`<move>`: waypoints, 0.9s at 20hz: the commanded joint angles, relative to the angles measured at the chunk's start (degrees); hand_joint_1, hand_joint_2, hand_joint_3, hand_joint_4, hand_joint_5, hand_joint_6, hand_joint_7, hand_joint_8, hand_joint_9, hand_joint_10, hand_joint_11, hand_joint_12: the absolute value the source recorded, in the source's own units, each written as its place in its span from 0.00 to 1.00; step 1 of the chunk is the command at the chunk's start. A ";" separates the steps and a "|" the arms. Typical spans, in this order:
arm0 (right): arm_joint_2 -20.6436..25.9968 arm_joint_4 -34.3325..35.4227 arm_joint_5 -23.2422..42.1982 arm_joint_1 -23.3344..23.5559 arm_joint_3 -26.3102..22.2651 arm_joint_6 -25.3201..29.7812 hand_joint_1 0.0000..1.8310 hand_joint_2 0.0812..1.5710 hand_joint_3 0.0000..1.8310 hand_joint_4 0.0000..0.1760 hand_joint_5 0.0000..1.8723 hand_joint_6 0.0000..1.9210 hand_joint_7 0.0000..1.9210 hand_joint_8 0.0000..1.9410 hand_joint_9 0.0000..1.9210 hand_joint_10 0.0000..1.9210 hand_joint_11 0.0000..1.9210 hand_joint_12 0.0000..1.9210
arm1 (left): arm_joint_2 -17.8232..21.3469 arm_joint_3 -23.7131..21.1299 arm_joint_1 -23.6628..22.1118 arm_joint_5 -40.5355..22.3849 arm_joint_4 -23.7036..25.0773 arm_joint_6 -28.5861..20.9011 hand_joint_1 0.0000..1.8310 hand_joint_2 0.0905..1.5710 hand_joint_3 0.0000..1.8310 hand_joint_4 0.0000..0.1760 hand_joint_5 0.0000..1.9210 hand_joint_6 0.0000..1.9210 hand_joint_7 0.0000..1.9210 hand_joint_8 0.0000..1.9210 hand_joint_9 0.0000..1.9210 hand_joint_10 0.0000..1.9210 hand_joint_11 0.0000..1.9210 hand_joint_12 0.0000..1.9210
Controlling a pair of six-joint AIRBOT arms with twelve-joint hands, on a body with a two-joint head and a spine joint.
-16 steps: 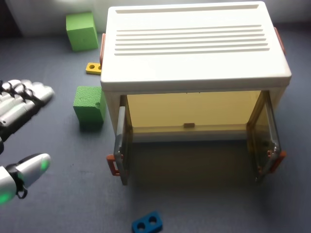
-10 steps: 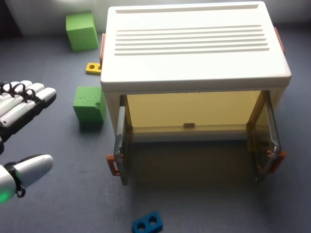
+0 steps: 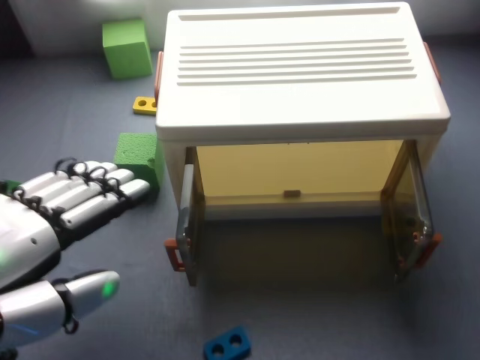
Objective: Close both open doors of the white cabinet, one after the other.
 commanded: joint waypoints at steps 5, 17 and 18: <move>-0.13 1.57 6.52 0.51 0.50 0.36 0.00 0.96 0.00 0.00 0.04 0.00 0.04 0.00 0.02 0.00 0.04 0.01 | -2.09 1.79 -4.71 -2.14 4.31 -2.25 0.00 0.97 0.00 0.00 0.00 0.00 0.00 0.00 0.00 0.00 0.01 0.02; -0.18 1.64 6.50 0.51 0.64 0.36 0.03 0.97 0.00 0.00 0.04 0.00 0.04 0.00 0.02 0.00 0.03 0.00 | -2.70 1.86 -6.37 -2.67 8.02 -4.92 0.00 0.95 0.00 0.00 0.01 0.00 0.00 0.00 0.00 0.00 0.04 0.04; -0.19 1.64 6.48 0.51 0.64 0.36 0.04 0.97 0.00 0.00 0.05 0.00 0.04 0.00 0.02 0.00 0.03 0.00 | -2.81 1.93 -6.44 -2.65 8.17 -5.03 0.00 0.95 0.00 0.00 0.01 0.00 0.00 0.00 0.00 0.00 0.04 0.04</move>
